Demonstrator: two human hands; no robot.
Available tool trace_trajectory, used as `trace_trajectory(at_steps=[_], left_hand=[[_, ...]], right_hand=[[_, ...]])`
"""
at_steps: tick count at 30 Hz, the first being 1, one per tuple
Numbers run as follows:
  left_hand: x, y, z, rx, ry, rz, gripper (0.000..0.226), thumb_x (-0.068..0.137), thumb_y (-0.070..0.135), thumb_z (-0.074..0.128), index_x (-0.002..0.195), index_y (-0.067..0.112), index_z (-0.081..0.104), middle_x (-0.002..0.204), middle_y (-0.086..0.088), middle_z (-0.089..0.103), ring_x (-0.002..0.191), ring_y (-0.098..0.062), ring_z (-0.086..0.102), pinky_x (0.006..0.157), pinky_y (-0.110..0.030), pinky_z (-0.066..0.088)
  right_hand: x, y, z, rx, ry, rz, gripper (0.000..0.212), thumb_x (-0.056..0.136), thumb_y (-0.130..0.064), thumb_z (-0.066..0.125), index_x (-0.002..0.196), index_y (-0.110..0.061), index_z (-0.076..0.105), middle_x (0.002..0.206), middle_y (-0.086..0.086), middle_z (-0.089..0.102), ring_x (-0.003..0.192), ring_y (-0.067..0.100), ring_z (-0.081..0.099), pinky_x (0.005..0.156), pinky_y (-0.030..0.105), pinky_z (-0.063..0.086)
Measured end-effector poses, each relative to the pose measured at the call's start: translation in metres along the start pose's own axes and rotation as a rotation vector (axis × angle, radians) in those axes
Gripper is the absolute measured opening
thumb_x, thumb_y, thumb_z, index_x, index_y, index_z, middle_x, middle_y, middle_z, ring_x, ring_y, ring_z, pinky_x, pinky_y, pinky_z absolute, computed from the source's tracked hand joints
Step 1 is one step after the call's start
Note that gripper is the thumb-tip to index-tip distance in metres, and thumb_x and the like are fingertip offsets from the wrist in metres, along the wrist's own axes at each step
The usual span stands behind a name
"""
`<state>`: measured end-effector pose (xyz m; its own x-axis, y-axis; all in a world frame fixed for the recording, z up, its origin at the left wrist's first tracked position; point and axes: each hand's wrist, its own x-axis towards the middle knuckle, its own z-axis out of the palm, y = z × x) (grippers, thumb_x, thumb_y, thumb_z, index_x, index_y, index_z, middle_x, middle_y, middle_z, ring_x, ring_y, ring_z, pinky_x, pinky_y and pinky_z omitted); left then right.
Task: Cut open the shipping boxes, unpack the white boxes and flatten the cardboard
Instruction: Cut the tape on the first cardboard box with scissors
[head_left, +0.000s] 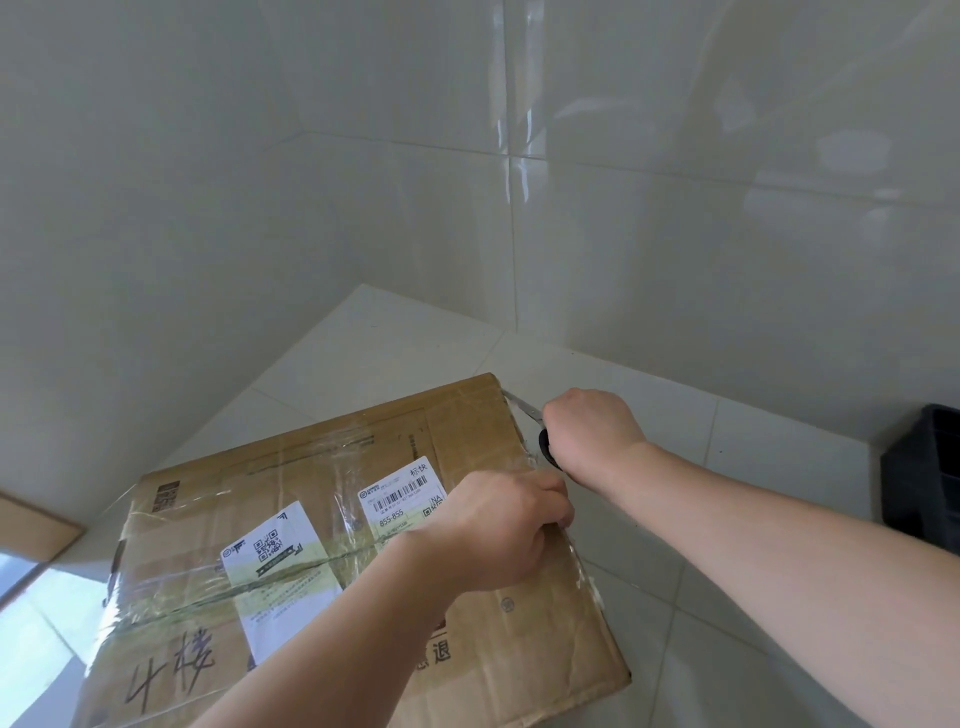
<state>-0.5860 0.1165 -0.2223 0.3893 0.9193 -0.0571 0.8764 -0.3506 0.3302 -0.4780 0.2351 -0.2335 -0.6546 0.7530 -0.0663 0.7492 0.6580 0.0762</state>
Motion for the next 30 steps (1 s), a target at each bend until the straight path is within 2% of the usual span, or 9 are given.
trace_trajectory(at_steps=[5,9,11,13,17,21,25,27,30], left_hand=[[-0.008,-0.006,-0.004,-0.040,0.059,0.014,0.045,0.080,0.007,0.044,0.117,0.019,0.066,0.132,0.005,0.056,0.111,-0.022,0.058,0.079,-0.034,0.050],[-0.009,-0.009,-0.004,0.009,0.059,-0.011,0.048,0.084,0.009,0.044,0.128,0.022,0.059,0.138,0.003,0.050,0.120,-0.022,0.051,0.087,-0.037,0.047],[-0.014,-0.017,-0.007,0.050,0.053,-0.045,0.048,0.085,0.014,0.041,0.129,0.022,0.057,0.137,0.000,0.051,0.117,-0.025,0.051,0.091,-0.040,0.044],[-0.025,-0.032,-0.010,0.089,0.055,-0.128,0.047,0.086,0.021,0.039,0.131,0.025,0.055,0.136,0.001,0.050,0.117,-0.023,0.048,0.097,-0.039,0.041],[-0.054,-0.066,-0.008,0.167,0.042,-0.327,0.044,0.094,0.032,0.042,0.138,0.034,0.044,0.144,0.010,0.040,0.130,-0.014,0.035,0.108,-0.033,0.028],[-0.071,-0.078,-0.007,0.175,0.009,-0.419,0.068,0.088,0.062,0.047,0.147,0.034,0.027,0.155,0.006,0.023,0.142,-0.017,0.020,0.116,-0.036,0.013],[-0.098,-0.091,-0.015,0.122,-0.004,-0.542,0.086,0.077,0.071,0.055,0.148,0.035,0.023,0.154,0.007,0.022,0.141,-0.019,0.021,0.117,-0.038,0.014],[-0.110,-0.091,-0.015,0.122,0.020,-0.533,0.074,0.079,0.068,0.055,0.142,0.035,0.035,0.146,0.009,0.032,0.135,-0.016,0.030,0.113,-0.035,0.023],[-0.107,-0.079,-0.013,0.170,0.075,-0.451,0.047,0.085,0.058,0.055,0.125,0.033,0.052,0.121,0.010,0.048,0.114,-0.012,0.044,0.092,-0.027,0.035]], right_hand=[[0.000,0.005,-0.003,0.042,-0.024,0.057,0.013,0.082,-0.012,0.052,0.070,-0.013,0.046,0.062,0.002,0.036,0.068,0.028,0.050,0.056,0.026,0.030],[-0.005,0.011,-0.010,0.054,0.034,0.121,0.011,0.084,-0.021,0.052,0.084,-0.015,0.061,0.085,0.007,0.062,0.081,0.030,0.060,0.059,0.026,0.032],[-0.009,0.009,-0.012,0.077,0.039,0.120,0.009,0.084,-0.022,0.052,0.083,-0.018,0.059,0.085,0.007,0.062,0.078,0.030,0.057,0.059,0.026,0.032],[-0.012,0.004,-0.013,0.108,0.018,0.111,0.007,0.084,-0.021,0.051,0.078,-0.018,0.053,0.073,0.003,0.051,0.071,0.029,0.049,0.058,0.027,0.032],[-0.012,-0.014,-0.017,0.159,-0.024,0.066,0.010,0.084,-0.017,0.050,0.075,-0.017,0.049,0.068,0.001,0.043,0.070,0.028,0.045,0.059,0.027,0.032],[-0.016,-0.029,-0.020,0.211,0.038,-0.017,0.012,0.086,-0.020,0.049,0.075,-0.018,0.045,0.070,0.002,0.044,0.068,0.027,0.043,0.058,0.029,0.029],[-0.022,-0.037,-0.023,0.142,0.062,-0.086,0.014,0.086,-0.019,0.051,0.075,-0.021,0.042,0.066,0.000,0.040,0.067,0.027,0.041,0.056,0.030,0.028],[-0.022,-0.033,-0.026,0.142,0.063,-0.080,0.009,0.085,-0.021,0.053,0.076,-0.021,0.050,0.066,0.000,0.043,0.067,0.027,0.043,0.056,0.029,0.029],[-0.022,-0.021,-0.033,0.226,-0.004,-0.060,0.007,0.081,-0.027,0.060,0.078,-0.021,0.063,0.068,-0.001,0.055,0.071,0.026,0.052,0.055,0.028,0.034]])
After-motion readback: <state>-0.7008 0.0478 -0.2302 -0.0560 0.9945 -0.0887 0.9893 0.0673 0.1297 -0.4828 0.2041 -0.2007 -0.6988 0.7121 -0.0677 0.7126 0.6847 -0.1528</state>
